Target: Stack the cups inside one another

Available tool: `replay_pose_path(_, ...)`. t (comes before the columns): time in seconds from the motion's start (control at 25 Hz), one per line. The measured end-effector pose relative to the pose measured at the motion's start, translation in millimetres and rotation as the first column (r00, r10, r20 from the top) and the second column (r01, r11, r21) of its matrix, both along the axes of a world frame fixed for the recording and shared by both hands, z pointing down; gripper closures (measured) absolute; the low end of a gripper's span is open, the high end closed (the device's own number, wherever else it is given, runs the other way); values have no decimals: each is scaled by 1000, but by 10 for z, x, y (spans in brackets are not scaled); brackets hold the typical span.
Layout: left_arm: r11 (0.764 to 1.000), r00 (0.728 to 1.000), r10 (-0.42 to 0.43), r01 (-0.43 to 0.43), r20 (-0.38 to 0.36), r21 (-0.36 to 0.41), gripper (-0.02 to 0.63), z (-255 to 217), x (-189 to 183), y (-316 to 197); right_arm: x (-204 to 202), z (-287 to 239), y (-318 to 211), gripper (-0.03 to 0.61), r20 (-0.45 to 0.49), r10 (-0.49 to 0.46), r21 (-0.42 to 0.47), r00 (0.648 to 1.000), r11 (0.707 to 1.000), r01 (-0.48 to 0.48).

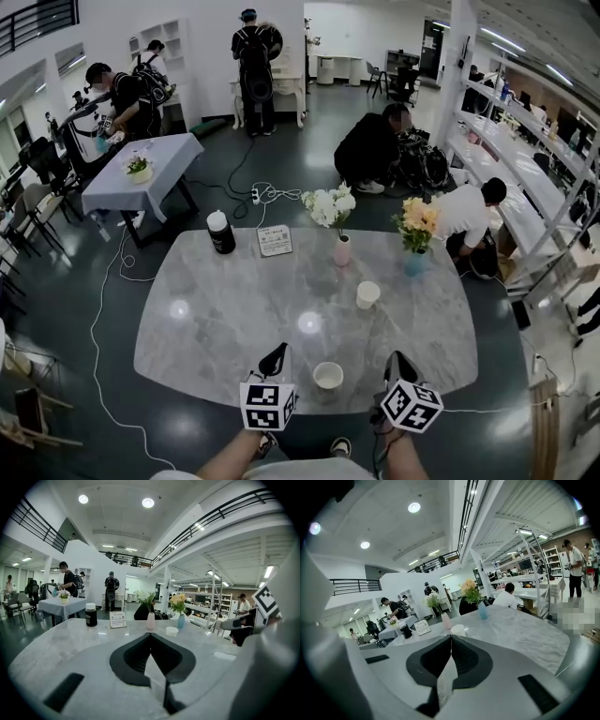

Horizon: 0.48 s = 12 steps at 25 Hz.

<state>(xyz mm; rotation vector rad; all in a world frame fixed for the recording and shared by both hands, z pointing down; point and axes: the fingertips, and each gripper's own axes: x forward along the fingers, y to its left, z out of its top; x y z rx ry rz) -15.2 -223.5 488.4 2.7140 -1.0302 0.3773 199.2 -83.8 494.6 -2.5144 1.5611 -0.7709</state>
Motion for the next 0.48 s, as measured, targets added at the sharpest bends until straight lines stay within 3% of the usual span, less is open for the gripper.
replay_pose_path(0.48, 990, 992, -125, 126, 24, -63, 604, 340, 48, -60, 341, 224, -428, 569, -1, -133, -30, 991, 991, 133)
